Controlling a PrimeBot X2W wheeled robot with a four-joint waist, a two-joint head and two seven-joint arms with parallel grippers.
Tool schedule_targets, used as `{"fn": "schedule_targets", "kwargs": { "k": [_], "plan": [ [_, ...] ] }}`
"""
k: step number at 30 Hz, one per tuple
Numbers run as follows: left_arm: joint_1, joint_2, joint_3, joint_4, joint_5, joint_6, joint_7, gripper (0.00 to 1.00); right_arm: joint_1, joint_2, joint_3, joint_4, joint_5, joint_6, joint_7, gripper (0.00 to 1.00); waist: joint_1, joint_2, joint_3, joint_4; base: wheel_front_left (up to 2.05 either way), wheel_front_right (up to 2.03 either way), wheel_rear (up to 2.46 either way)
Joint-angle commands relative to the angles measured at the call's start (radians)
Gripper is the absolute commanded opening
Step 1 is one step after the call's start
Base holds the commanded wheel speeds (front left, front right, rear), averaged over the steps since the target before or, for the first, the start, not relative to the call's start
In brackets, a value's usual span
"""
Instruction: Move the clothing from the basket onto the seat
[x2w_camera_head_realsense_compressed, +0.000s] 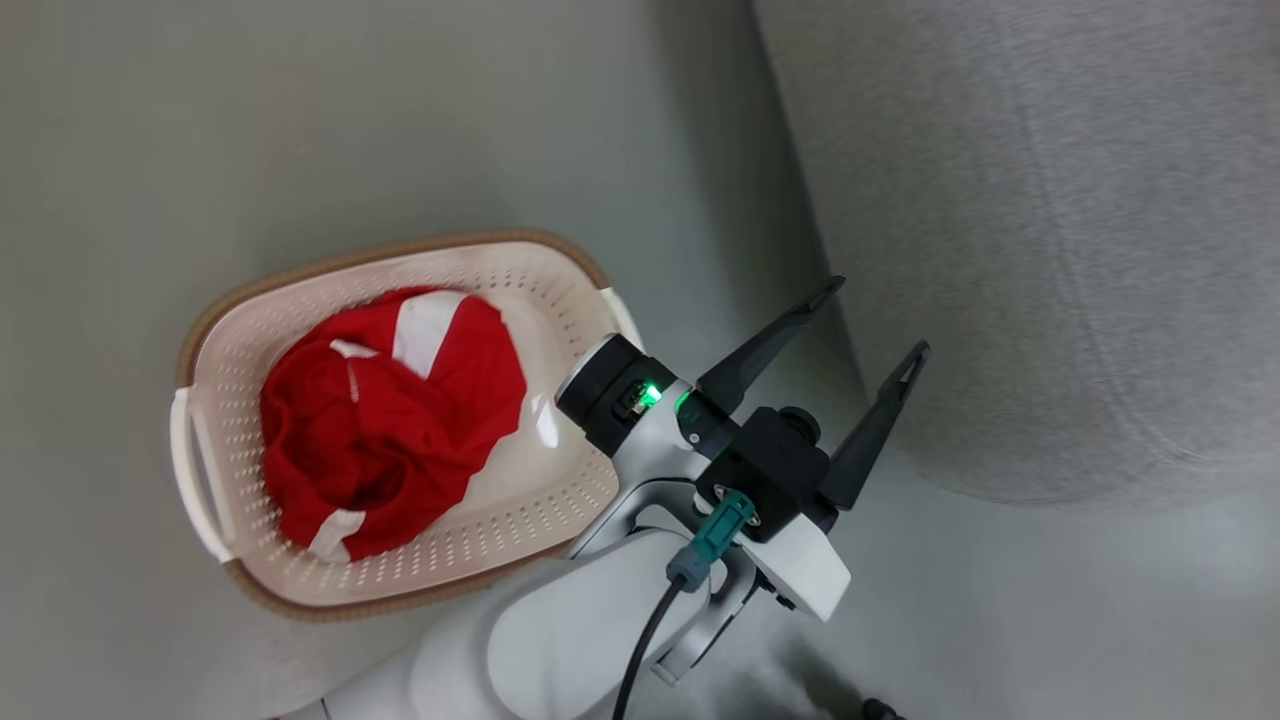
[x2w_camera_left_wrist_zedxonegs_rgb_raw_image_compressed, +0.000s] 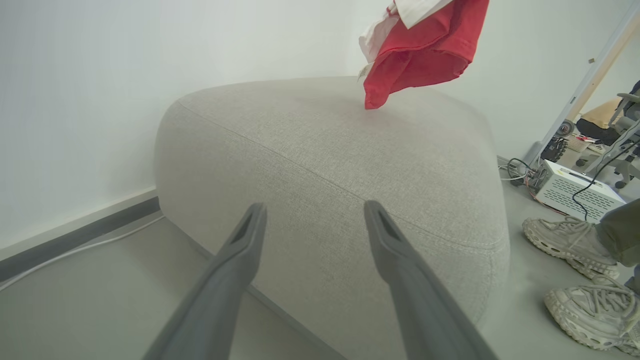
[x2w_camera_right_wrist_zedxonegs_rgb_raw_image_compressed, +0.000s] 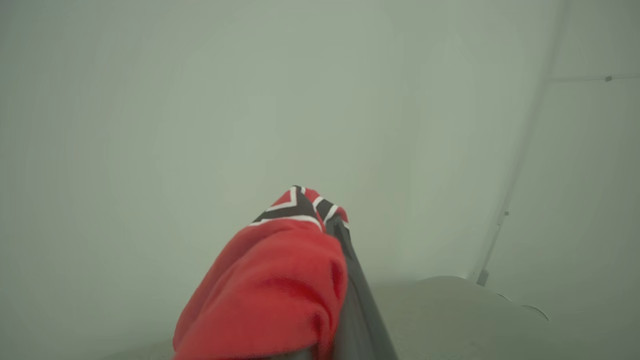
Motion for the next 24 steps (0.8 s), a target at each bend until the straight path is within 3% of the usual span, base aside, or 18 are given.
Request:
{"fn": "schedule_targets", "kwargs": {
  "k": [1,10,19,20,21,22,24],
  "plan": [
    [-0.026,-0.009,0.003,-0.04,-0.005,0.019,-0.005,1.0,-0.026,-0.078,-0.021,0.026,-0.01,0.003,-0.006,0.0,0.0,0.0,0.069,0.067,0.0,0.0,0.0],
    [-0.028,-0.009,-0.046,-0.076,-0.009,0.056,-0.005,1.0,-0.096,-0.135,-0.055,0.198,0.022,0.003,-0.006,0.0,0.0,0.0,0.137,0.171,0.0,0.0,0.0],
    [-0.028,-0.009,-0.054,-0.078,-0.017,0.064,-0.005,1.0,-0.058,-0.104,0.147,0.302,0.175,0.003,-0.006,0.0,0.0,0.0,0.135,0.184,0.0,0.0,0.0],
    [-0.028,-0.009,-0.056,-0.079,-0.018,0.063,-0.005,1.0,-0.05,-0.101,0.177,0.316,0.204,0.003,-0.006,0.05,0.0,0.0,0.13,0.184,0.0,0.0,0.0],
    [-0.028,-0.009,-0.055,-0.081,-0.022,0.06,-0.005,1.0,-0.034,-0.105,0.219,0.329,0.246,0.003,-0.006,0.6,0.0,0.0,0.118,0.183,0.0,0.0,0.0],
    [-0.027,-0.009,-0.053,-0.082,-0.023,0.059,-0.005,1.0,-0.02,-0.101,0.244,0.334,0.268,0.003,-0.006,1.0,0.0,0.0,0.11,0.182,0.0,0.0,0.0],
    [-0.022,-0.009,-0.049,-0.081,-0.027,0.057,-0.005,1.0,0.009,-0.101,0.281,0.326,0.297,0.003,-0.006,1.0,0.0,0.0,0.091,0.179,0.0,0.0,0.0]
  ]
}}
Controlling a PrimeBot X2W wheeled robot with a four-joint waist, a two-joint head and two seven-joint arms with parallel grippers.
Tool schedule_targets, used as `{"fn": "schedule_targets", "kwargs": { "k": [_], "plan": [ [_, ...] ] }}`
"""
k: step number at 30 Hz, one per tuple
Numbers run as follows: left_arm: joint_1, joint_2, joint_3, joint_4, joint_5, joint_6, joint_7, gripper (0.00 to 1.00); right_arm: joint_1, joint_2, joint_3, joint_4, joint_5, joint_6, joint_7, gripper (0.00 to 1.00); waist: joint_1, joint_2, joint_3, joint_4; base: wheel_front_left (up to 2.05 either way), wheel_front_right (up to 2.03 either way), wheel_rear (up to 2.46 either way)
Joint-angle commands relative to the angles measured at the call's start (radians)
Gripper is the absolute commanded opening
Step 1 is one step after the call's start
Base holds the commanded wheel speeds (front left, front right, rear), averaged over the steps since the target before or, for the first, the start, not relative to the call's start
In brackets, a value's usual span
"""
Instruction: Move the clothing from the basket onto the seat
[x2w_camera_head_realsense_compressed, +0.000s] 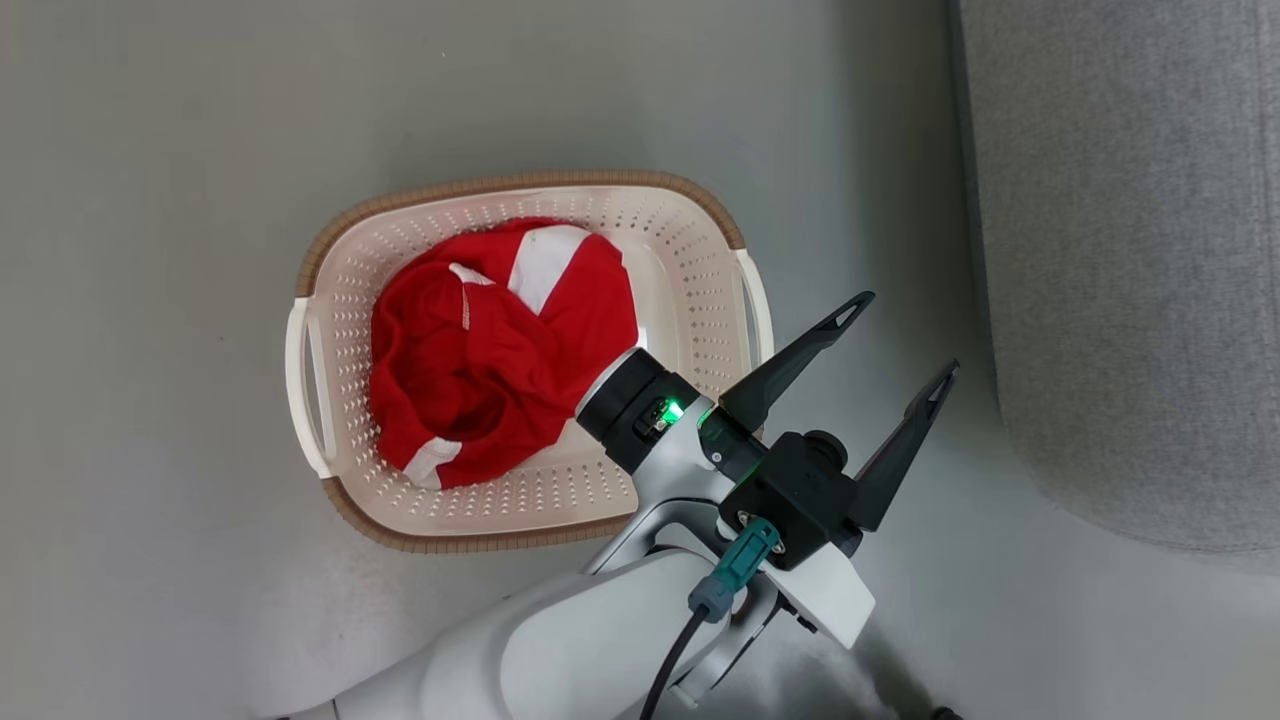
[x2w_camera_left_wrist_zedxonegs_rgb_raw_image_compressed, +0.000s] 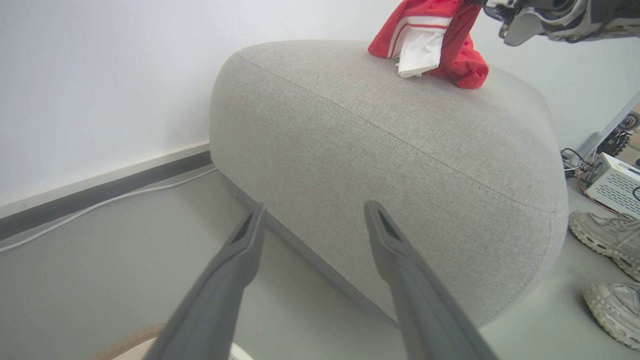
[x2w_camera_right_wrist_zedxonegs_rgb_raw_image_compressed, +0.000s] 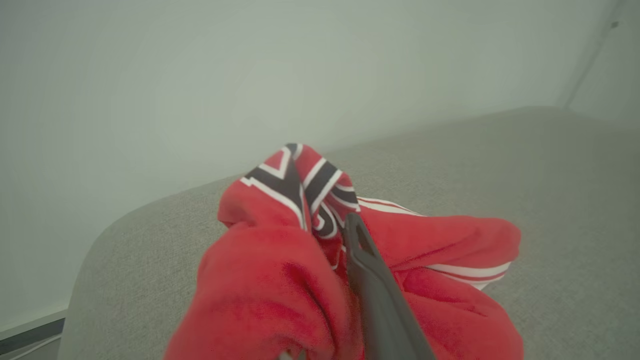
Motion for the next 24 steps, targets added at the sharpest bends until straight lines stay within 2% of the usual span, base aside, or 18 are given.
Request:
{"fn": "schedule_targets", "kwargs": {
  "k": [1,7,11,24],
  "plan": [
    [0.002,-0.011,0.02,-0.029,-0.009,-0.003,-0.005,1.0,0.074,-0.048,0.026,-0.023,0.015,0.003,-0.006,1.0,-0.0001,0.0,-0.024,-0.003,0.0,0.0,0.0],
    [0.04,-0.011,0.057,-0.021,-0.009,-0.007,-0.005,1.0,0.188,-0.032,0.093,-0.071,0.05,0.003,-0.006,1.0,-0.0001,0.0,-0.102,-0.005,0.0,0.0,0.0],
    [0.08,-0.011,0.091,-0.024,-0.002,-0.004,-0.005,1.0,0.262,-0.016,0.1,-0.119,0.041,0.003,-0.006,1.0,-0.0001,0.0,-0.162,0.004,0.0,0.0,0.0],
    [0.266,-0.011,0.275,-0.029,0.044,-0.001,-0.005,1.0,0.448,0.076,0.046,-0.316,-0.072,0.003,-0.006,1.0,-0.0001,0.0,-0.343,0.067,0.0,0.0,0.0]
  ]
}}
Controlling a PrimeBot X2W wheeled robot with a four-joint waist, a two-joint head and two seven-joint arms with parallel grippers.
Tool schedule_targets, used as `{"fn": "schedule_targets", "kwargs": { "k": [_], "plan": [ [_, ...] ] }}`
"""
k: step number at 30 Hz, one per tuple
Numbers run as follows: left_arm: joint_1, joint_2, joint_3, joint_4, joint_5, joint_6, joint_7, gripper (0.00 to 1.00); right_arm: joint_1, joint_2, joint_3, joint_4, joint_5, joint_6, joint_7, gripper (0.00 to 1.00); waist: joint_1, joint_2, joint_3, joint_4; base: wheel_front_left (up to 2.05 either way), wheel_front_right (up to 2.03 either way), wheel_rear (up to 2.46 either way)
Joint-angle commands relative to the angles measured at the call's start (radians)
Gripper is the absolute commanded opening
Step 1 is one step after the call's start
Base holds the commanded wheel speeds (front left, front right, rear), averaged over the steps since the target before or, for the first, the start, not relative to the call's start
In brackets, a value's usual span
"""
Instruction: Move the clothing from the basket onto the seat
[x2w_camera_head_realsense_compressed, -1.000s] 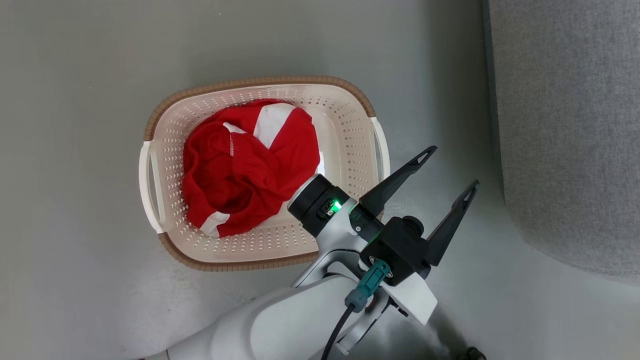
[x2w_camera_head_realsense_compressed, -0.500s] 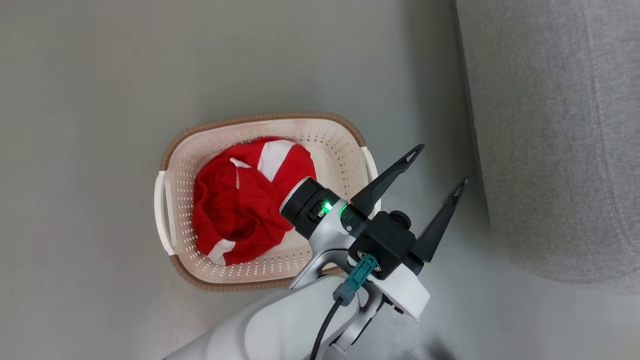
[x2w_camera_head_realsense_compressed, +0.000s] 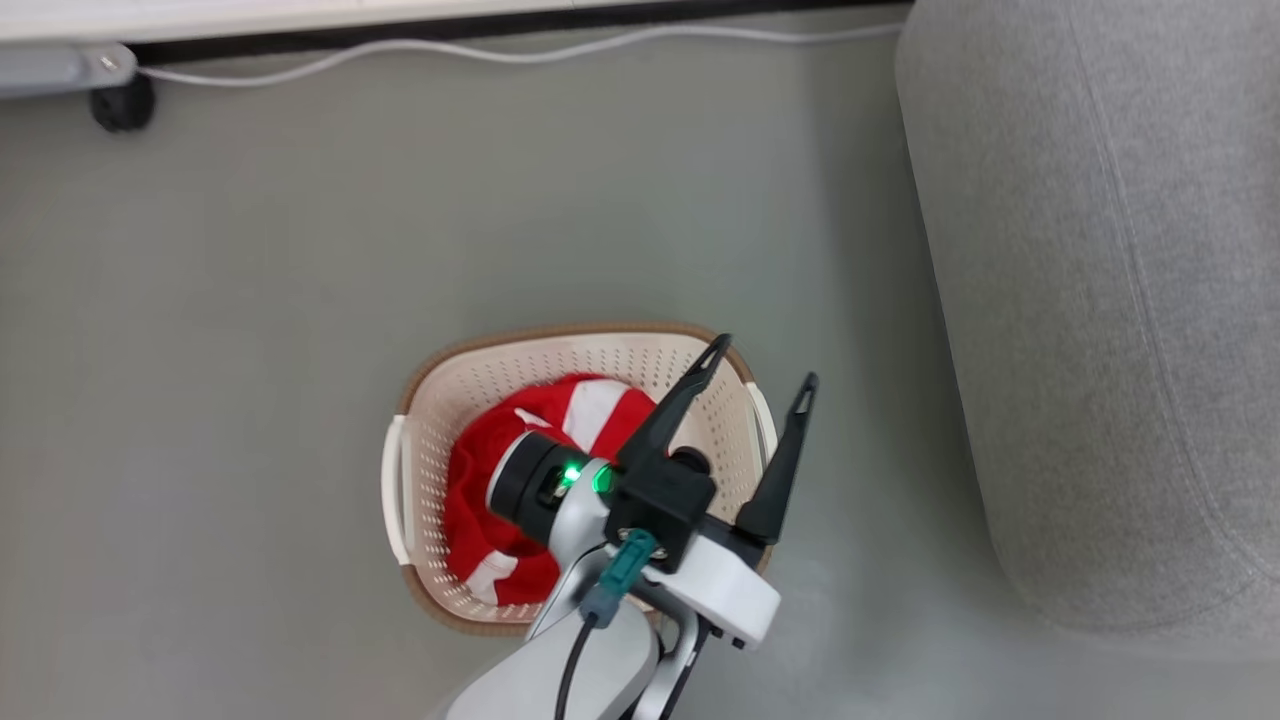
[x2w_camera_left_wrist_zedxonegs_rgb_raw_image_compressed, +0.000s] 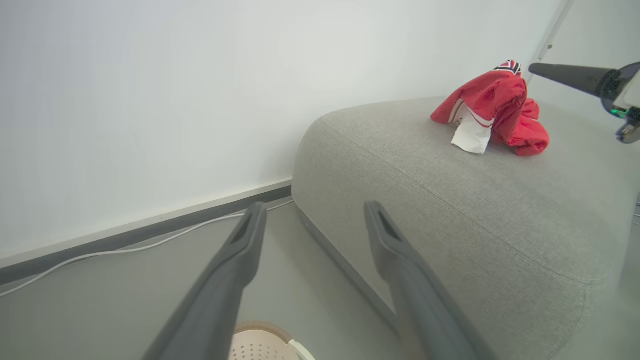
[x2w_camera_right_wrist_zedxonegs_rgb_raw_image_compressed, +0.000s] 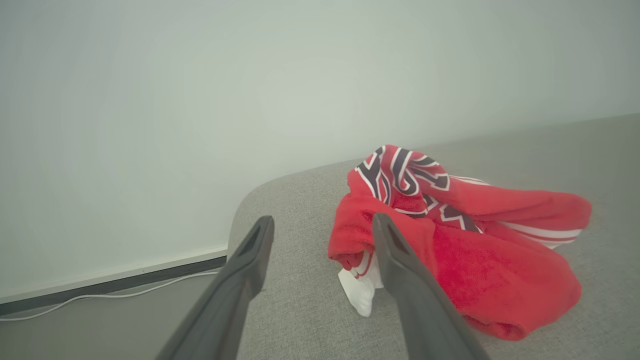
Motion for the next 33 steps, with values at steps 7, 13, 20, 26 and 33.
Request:
{"fn": "schedule_targets", "kwargs": {
  "k": [7,13,20,26,33],
  "plan": [
    [0.136,-0.004,0.177,-0.027,0.055,-0.014,-0.005,1.0,0.117,0.021,-0.023,-0.127,-0.071,0.003,-0.006,1.0,0.0,0.0,-0.149,0.076,0.0,0.0,0.0],
    [0.222,-0.004,0.294,-0.023,0.095,-0.035,-0.005,1.0,0.172,0.071,-0.031,-0.18,-0.113,0.003,-0.006,1.0,0.0,0.0,-0.218,0.105,0.0,0.0,0.0],
    [0.321,-0.004,0.457,-0.024,0.141,-0.062,-0.005,1.0,0.244,0.135,-0.026,-0.247,-0.151,0.003,-0.006,1.0,0.0,0.0,-0.283,0.136,0.0,0.0,0.0],
    [0.402,-0.004,0.599,-0.033,0.175,-0.074,-0.005,1.0,0.311,0.178,-0.006,-0.299,-0.197,0.003,-0.006,1.0,0.0,0.0,-0.335,0.152,0.0,0.0,0.0],
    [0.497,-0.004,0.731,-0.05,0.209,-0.102,-0.005,1.0,0.383,0.233,0.018,-0.354,-0.258,0.003,-0.006,1.0,0.0,0.0,-0.389,0.148,0.0,0.0,0.0]
  ]
}}
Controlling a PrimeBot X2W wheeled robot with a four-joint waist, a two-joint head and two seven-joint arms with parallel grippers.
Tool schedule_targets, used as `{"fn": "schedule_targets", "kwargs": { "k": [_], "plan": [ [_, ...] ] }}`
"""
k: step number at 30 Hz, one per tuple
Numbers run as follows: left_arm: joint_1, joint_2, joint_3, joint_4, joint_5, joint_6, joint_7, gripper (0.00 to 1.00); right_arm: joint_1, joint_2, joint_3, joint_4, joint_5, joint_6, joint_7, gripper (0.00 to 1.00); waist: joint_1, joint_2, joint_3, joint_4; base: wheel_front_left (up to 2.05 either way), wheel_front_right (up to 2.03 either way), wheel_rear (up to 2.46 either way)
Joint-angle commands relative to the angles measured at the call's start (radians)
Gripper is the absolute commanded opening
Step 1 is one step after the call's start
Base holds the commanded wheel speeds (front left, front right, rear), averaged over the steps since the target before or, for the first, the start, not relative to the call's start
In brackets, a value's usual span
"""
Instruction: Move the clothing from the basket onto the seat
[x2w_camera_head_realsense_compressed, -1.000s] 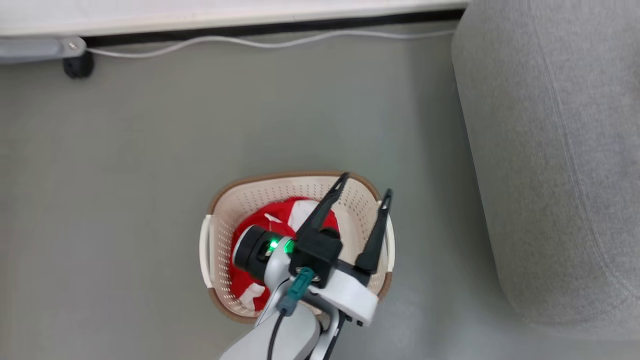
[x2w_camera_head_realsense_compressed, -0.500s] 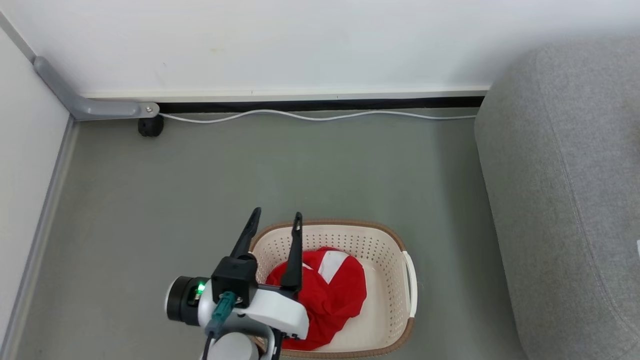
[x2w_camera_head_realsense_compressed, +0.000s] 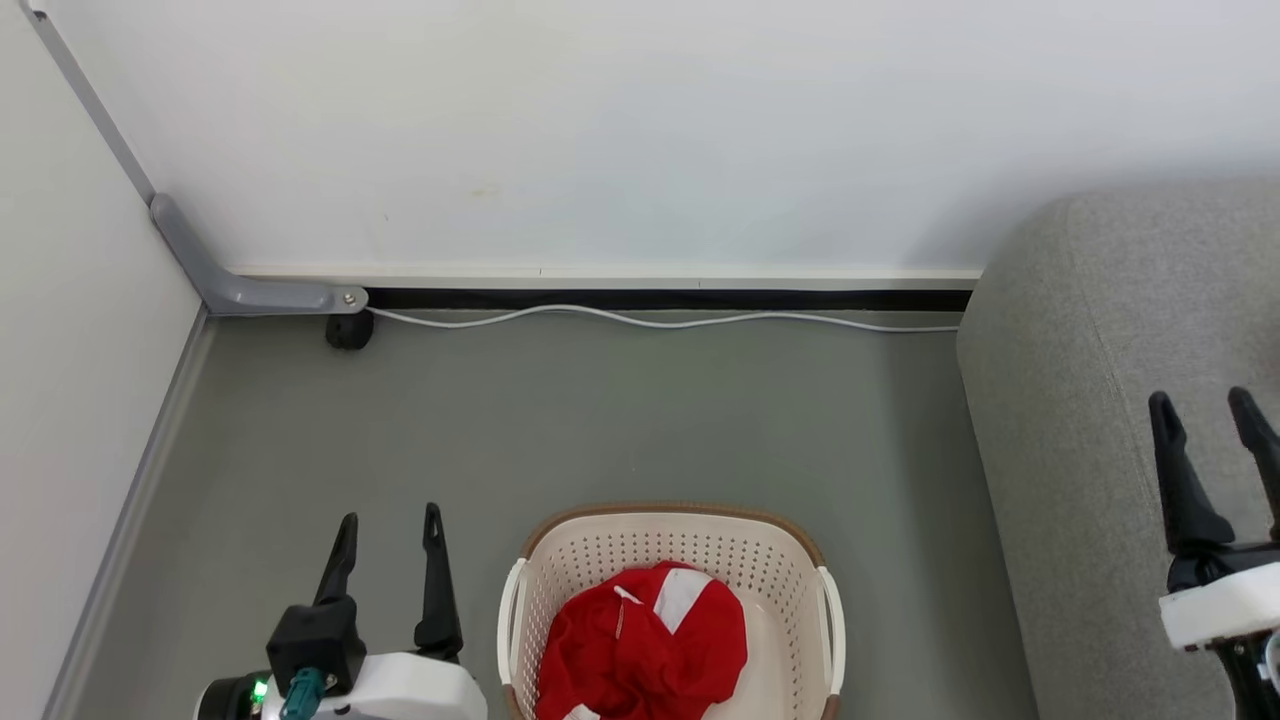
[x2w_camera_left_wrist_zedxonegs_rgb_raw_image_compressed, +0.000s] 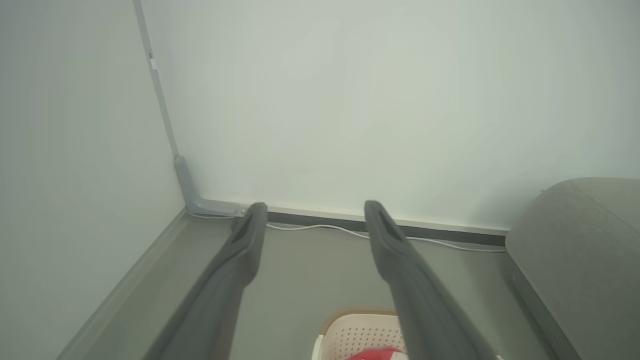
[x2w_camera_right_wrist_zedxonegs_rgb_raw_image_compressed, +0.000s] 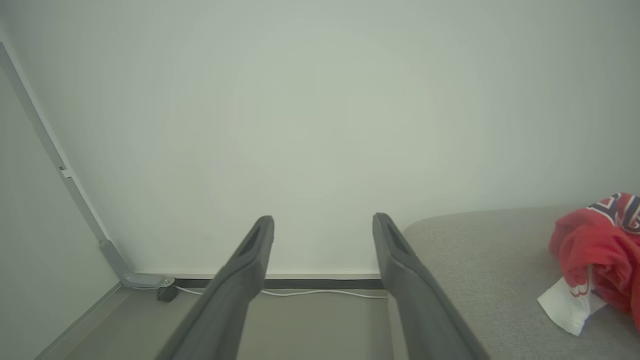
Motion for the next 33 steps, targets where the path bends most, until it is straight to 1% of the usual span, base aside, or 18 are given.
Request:
{"fn": "schedule_targets", "kwargs": {
  "k": [1,6,11,20,25,30,31,33],
  "plan": [
    [-0.007,0.003,0.046,-0.03,0.016,-0.008,-0.005,1.0,0.009,-0.018,0.016,-0.034,-0.013,0.003,-0.006,1.0,-0.0001,-0.0001,-0.013,-0.003,0.0,0.0,0.0],
    [0.046,0.003,0.088,-0.036,0.025,-0.031,-0.005,1.0,0.059,0.014,0.033,-0.046,-0.048,0.003,-0.006,1.0,-0.0001,-0.0001,-0.037,-0.011,0.0,0.0,0.0],
    [0.087,0.003,0.104,-0.039,0.024,-0.032,-0.005,1.0,0.087,0.032,0.038,-0.037,-0.073,0.003,-0.006,1.0,-0.0001,-0.0001,-0.043,-0.022,0.0,0.0,0.0],
    [0.104,0.003,0.077,-0.035,0.014,-0.025,-0.005,1.0,0.084,0.035,0.041,-0.036,-0.077,0.003,-0.006,1.0,-0.0001,-0.0001,-0.031,-0.031,0.0,0.0,0.0],
    [0.086,0.003,0.03,-0.016,-0.008,-0.026,-0.005,1.0,0.072,0.027,0.034,-0.053,-0.066,0.003,-0.006,1.0,-0.0001,-0.0001,-0.002,-0.034,0.0,0.0,0.0],
    [0.054,0.003,-0.038,0.003,-0.033,-0.001,-0.005,1.0,0.06,0.002,0.023,-0.088,-0.045,0.003,-0.006,1.0,-0.0001,-0.0001,0.056,-0.039,0.0,0.0,0.0],
    [0.046,0.003,-0.053,0.005,-0.038,0.007,-0.005,1.0,0.057,-0.006,0.021,-0.097,-0.039,0.003,-0.006,1.0,-0.0001,-0.0001,0.072,-0.041,0.0,0.0,0.0],
    [0.015,0.003,-0.095,0.007,-0.05,0.041,-0.005,1.0,0.043,-0.038,0.014,-0.127,-0.015,0.003,-0.006,1.0,-0.0001,-0.0001,0.129,-0.048,0.0,0.0,0.0]
  ]
}}
